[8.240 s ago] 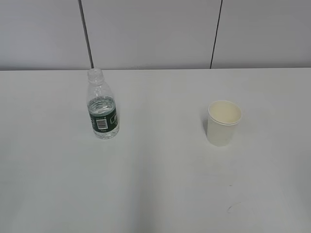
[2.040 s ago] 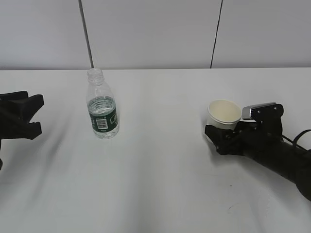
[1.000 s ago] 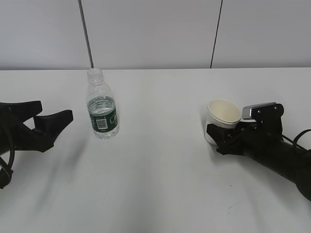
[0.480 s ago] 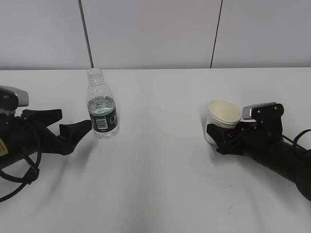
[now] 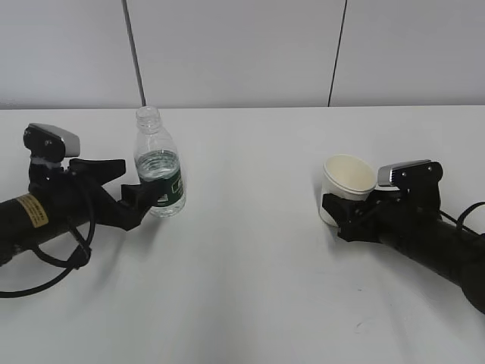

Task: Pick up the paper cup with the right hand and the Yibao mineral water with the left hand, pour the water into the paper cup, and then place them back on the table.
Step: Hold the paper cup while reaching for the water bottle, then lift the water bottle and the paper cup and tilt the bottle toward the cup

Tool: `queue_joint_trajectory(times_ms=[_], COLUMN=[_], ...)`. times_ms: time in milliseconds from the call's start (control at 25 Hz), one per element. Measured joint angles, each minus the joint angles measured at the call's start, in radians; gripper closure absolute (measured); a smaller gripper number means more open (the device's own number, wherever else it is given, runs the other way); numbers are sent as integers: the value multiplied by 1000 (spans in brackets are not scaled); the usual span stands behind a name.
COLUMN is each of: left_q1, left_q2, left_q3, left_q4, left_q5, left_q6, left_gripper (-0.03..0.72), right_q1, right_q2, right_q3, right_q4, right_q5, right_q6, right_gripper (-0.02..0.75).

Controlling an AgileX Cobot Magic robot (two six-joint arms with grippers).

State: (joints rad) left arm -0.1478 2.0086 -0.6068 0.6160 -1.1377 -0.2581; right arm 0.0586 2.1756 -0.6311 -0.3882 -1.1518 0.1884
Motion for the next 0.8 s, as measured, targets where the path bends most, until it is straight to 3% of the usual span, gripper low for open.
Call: queue_joint_trajectory(times_ms=[440,800], left_q1=[-62,-70], left_q2=[94,142], left_q3=[-151,-187], left_q4=[-60,-86], left_q5=[-1,-5], left_q6=[0,0], left_gripper=[95,104], right_q1=[0,0], right_q2=[0,0], right_q3=[0,0], right_q4=[-2,-6], right_q5=[-1,-1], right_q6=[0,0], right_gripper=[226,226])
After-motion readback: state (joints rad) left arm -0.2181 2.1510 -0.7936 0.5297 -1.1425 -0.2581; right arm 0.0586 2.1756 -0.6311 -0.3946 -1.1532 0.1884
